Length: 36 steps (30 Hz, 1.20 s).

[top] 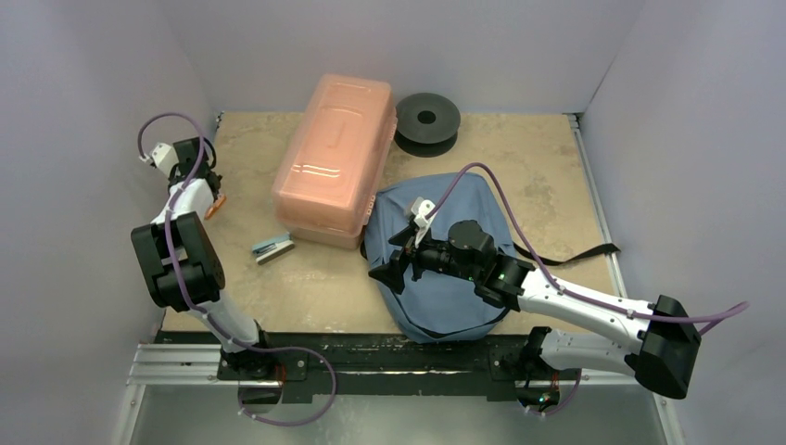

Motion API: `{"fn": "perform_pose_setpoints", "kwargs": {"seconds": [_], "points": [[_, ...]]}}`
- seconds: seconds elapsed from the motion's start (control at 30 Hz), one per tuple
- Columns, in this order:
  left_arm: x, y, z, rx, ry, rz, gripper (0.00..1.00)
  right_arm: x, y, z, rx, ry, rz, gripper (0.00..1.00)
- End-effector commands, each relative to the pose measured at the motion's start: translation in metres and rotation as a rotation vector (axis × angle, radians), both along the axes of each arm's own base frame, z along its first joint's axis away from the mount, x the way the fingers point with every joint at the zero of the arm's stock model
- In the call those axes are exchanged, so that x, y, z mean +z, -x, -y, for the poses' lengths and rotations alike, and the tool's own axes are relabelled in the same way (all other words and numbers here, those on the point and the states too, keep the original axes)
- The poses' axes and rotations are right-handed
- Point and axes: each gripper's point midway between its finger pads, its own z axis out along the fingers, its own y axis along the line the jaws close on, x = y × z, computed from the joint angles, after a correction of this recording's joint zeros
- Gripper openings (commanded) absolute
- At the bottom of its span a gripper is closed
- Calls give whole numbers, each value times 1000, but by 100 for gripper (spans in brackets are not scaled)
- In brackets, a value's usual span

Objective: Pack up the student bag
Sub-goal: Move the stationery to the center of the board.

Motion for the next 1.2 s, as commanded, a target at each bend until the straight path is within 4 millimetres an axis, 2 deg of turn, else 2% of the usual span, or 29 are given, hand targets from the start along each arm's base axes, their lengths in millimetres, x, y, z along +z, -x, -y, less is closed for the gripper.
{"fn": "perform_pose_setpoints", "kwargs": {"seconds": [0.0, 0.1, 0.23, 0.3, 0.4, 0.6, 0.67, 0.73, 0.83, 0.9, 0.97, 1.07, 1.17], "points": [[-1, -2, -7, 50, 21, 13, 0, 11, -1, -2, 1, -46, 14, 99], [-6, 9, -9, 101, 29, -22, 0, 12, -1, -2, 5, -46, 13, 99], [-12, 35, -7, 200, 68, -125, 0, 12, 0, -3, 10, -50, 12, 99], [-16, 50, 0, 236, 112, -180, 0, 12, 0, -4, 16, -52, 9, 99], [-22, 58, 29, 169, 194, -185, 0, 12, 0, -6, 20, -58, 10, 99], [3, 63, 113, -161, 261, -68, 0, 11, 2, -7, 30, -70, 4, 99], [8, 75, 128, -205, 281, -40, 0, 11, 3, -7, 35, -73, 2, 99], [19, 87, 120, -168, 231, -26, 0, 13, 4, -8, 38, -78, 3, 99], [33, 93, 83, -56, 109, -74, 0, 15, 4, -7, 38, -81, 4, 99], [38, 88, 61, 13, 94, -92, 0, 15, 4, -8, 41, -79, 2, 99], [44, 72, 44, 38, 92, -41, 0, 14, 3, -7, 38, -76, 0, 99], [52, 29, 25, 0, 84, 39, 0, 13, 3, -8, 38, -69, -6, 99], [42, 0, 21, -36, 119, 12, 0, 13, 2, -10, 38, -60, -7, 99]]}}
